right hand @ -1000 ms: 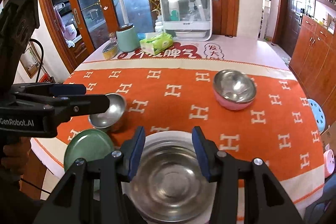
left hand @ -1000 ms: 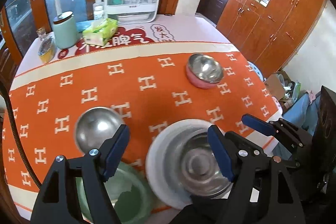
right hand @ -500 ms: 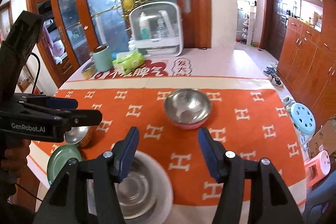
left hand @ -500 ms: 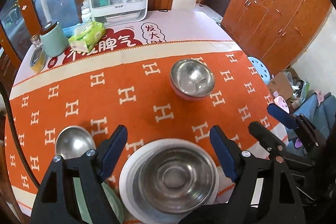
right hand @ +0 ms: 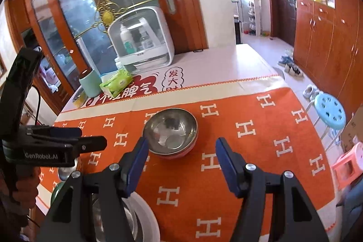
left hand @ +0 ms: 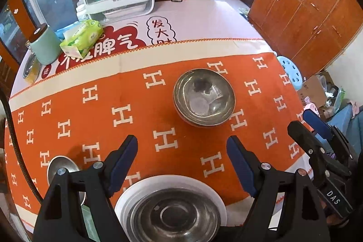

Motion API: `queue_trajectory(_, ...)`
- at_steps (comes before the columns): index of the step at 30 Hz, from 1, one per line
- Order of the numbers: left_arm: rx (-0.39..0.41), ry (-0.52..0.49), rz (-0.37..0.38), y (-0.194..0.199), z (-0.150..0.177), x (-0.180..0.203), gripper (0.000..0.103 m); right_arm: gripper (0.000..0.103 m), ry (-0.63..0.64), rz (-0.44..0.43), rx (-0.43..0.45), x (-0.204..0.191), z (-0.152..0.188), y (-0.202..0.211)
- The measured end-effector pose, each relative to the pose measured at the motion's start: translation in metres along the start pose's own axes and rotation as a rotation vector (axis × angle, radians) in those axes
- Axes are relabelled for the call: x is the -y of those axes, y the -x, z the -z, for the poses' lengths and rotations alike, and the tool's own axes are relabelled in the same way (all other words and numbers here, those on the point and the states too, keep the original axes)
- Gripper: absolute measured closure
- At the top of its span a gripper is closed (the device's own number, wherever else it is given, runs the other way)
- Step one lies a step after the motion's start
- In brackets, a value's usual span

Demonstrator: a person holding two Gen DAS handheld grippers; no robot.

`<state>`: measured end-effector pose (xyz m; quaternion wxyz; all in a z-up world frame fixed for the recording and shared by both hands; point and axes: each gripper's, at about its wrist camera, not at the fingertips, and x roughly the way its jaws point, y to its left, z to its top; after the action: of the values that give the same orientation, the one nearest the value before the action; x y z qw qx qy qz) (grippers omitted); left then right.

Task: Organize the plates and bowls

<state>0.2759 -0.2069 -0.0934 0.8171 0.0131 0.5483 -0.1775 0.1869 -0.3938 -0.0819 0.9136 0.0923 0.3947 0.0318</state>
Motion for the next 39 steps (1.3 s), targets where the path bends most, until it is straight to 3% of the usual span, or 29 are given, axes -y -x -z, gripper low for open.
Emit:
queue_trajectory(10,-0.08,0.02,-0.021,-0.052,-0.022,0.003,0.024,0.041,-0.097,-0.086,-0.118,0.027,-0.004,-0.055)
queue_trajectory(16,-0.138,0.049,0.006,-0.092,-0.03,0.0,0.024,0.041,-0.179,-0.178,-0.216,0.041,0.004,-0.101)
queue_trajectory(28,-0.181,0.114,0.087,-0.15,-0.038,-0.007,0.025,0.041,-0.27,-0.25,-0.313,0.053,0.016,-0.15)
queue_trajectory(32,-0.184,0.133,0.095,-0.163,-0.04,-0.008,0.029,0.044,-0.285,-0.268,-0.341,0.055,0.02,-0.159)
queue_trajectory(39,-0.182,0.173,0.131,-0.178,-0.04,-0.015,0.048,0.056,-0.275,-0.297,-0.356,0.051,0.022,-0.169)
